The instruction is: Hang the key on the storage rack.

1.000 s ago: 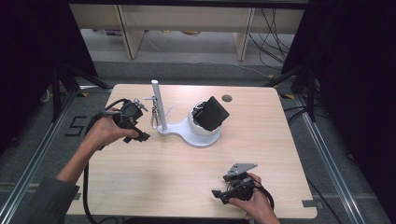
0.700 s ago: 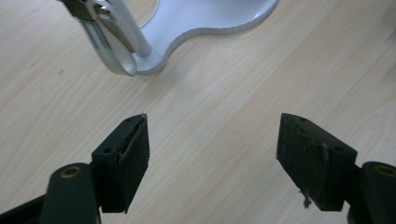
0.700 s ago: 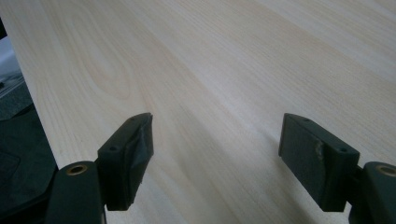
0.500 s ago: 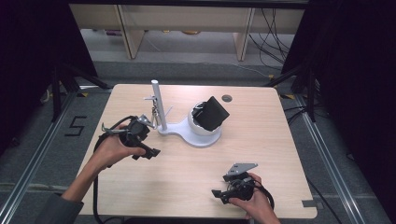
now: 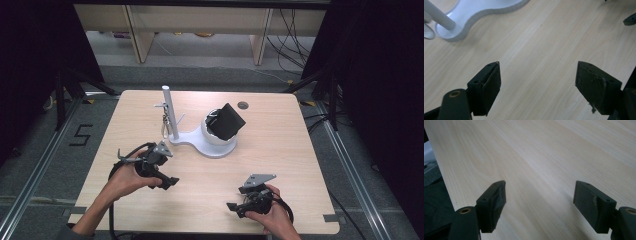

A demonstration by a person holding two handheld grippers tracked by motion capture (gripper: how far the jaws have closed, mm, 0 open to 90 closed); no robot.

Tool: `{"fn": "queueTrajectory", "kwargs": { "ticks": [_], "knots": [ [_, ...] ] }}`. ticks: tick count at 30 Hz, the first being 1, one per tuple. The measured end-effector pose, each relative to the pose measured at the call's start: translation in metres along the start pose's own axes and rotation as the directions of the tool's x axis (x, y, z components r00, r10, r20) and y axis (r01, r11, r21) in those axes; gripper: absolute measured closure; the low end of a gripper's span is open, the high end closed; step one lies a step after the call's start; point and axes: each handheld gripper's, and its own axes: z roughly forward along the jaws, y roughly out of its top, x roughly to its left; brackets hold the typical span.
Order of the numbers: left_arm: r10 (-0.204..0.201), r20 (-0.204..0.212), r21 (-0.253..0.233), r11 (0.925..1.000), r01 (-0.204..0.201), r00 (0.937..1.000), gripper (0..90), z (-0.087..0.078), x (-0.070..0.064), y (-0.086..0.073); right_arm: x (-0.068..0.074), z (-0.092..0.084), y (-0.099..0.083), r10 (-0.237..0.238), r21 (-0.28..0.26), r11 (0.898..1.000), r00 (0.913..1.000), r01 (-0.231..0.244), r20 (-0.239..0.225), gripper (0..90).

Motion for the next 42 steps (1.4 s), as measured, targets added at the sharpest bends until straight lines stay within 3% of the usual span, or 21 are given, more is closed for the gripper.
{"fn": "queueTrajectory", "kwargs": {
  "ticks": [5,6,8,10,12,20,22,34,36,39,42],
  "knots": [
    [0.001,0.009,-0.005,1.0,-0.001,1.0,20.3,0.006,-0.006,-0.011,0.001,0.001,0.001,-0.015,-0.003,1.0,0.9999,0.015,0.0,27.2],
    [0.0,0.003,-0.038,0.9993,0.0,1.0,20.3,0.009,-0.008,-0.017,0.002,0.003,0.001,-0.011,-0.014,1.0,0.9999,0.011,-0.006,27.2],
    [-0.006,0.005,-0.057,0.9984,0.007,1.0,20.3,0.012,-0.009,-0.022,0.002,0.003,0.002,-0.016,0.007,1.0,0.9999,0.016,-0.006,27.2],
    [0.015,-0.005,-0.02,0.9997,-0.015,0.9999,20.2,0.013,-0.008,-0.025,0.002,0.004,0.003,-0.014,0.009,1.0,0.9999,0.015,-0.005,27.2],
    [-0.012,-0.018,-0.062,0.998,0.011,0.9998,20.3,0.013,-0.008,-0.028,0.003,0.004,0.003,-0.027,0.01,1.0,0.9996,0.027,-0.006,27.2],
    [-0.012,-0.024,-0.064,0.9979,0.011,0.9996,20.6,0.019,-0.01,-0.042,0.008,0.006,0.004,-0.029,0.001,1.0,0.9996,0.029,-0.005,27.3],
    [-0.017,-0.006,-0.089,0.9959,0.016,0.9998,20.4,0.026,-0.016,-0.048,0.008,0.005,0.004,-0.037,0.016,0.999,0.9993,0.037,-0.006,27.3],
    [-0.002,0.01,-0.108,0.9941,0.003,0.9999,19.5,0.042,-0.039,-0.061,0.008,0.005,0.003,-0.037,0.01,0.999,0.9993,0.037,-0.005,27.2],
    [0.008,0.028,-0.112,0.9937,-0.005,0.9996,19.1,0.045,-0.044,-0.066,0.009,0.004,0.004,-0.042,0.009,0.999,0.9991,0.042,-0.003,27.2],
    [-0.004,0.016,-0.123,0.9924,0.006,0.9999,19.0,0.046,-0.049,-0.071,0.01,0.004,0.004,-0.037,0.011,0.999,0.9993,0.037,-0.003,27.2],
    [0.01,0.003,-0.123,0.9924,-0.009,0.9999,19.0,0.046,-0.052,-0.076,0.009,0.004,0.004,-0.038,0.013,0.999,0.9993,0.038,-0.007,27.2]
  ]
}}
